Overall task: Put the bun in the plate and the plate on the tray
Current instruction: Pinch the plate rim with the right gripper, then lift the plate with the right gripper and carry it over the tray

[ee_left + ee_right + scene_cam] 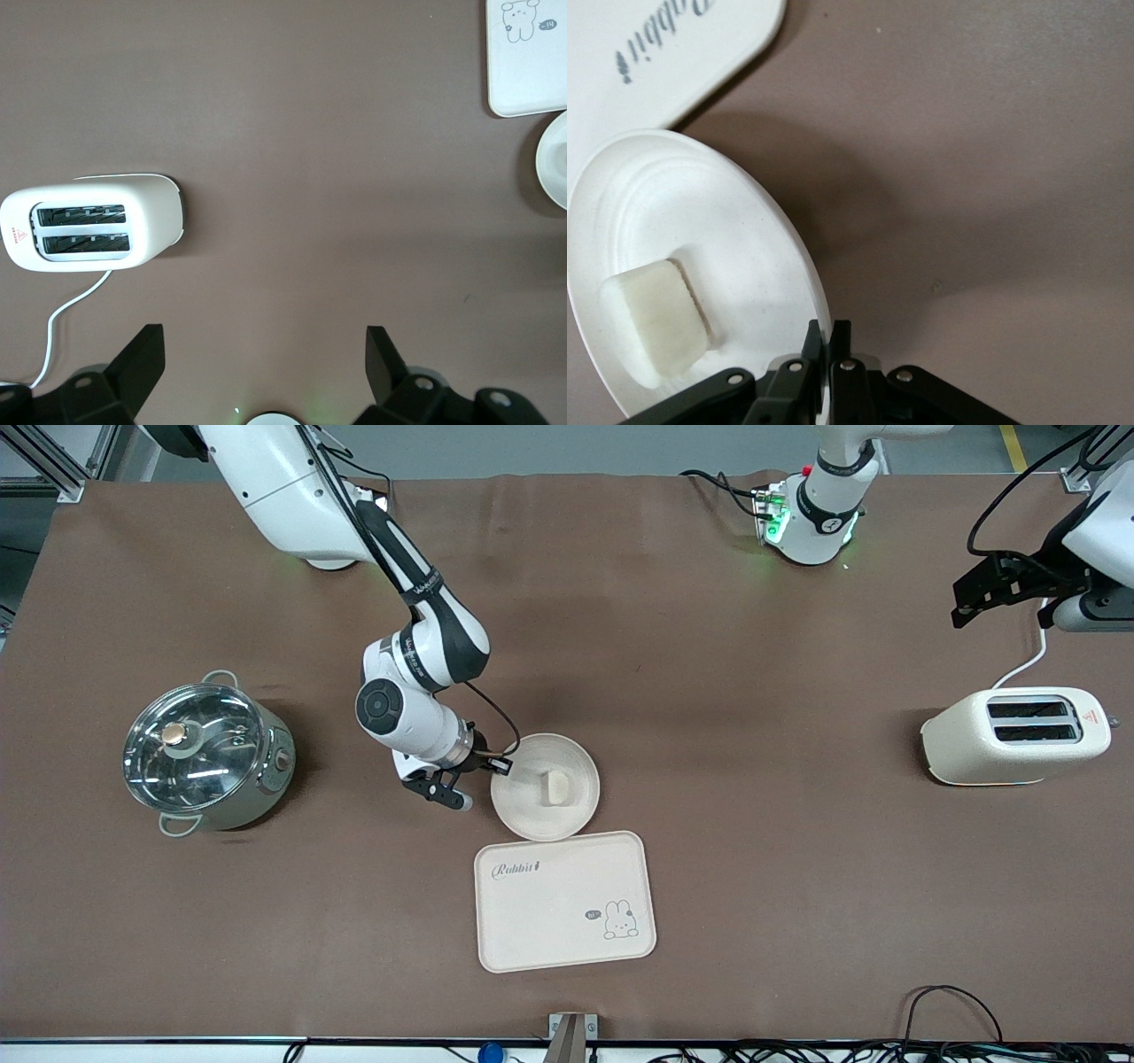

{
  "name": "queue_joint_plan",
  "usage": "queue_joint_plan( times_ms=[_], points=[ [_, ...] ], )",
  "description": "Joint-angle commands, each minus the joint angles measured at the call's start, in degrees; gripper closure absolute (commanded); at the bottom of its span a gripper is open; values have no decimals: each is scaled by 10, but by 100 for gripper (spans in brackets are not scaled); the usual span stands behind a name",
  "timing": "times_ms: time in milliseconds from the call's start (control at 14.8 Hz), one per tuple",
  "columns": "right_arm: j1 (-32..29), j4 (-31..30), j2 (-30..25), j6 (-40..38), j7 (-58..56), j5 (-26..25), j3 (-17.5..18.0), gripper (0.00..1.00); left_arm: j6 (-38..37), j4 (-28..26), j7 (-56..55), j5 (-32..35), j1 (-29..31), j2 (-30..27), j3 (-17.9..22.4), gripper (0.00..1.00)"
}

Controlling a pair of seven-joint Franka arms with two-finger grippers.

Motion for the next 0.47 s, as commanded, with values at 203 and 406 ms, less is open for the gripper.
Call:
queue_joint_plan(
  times_ms=[203,406],
  points=[
    [-3,-15,-28,12,5,15,17,100,4,11,-7,-11,3,6,-2,0],
    [-10,-3,-31,57,2,55,16,100,4,12,2,-5,4,5,-1,0]
  ],
)
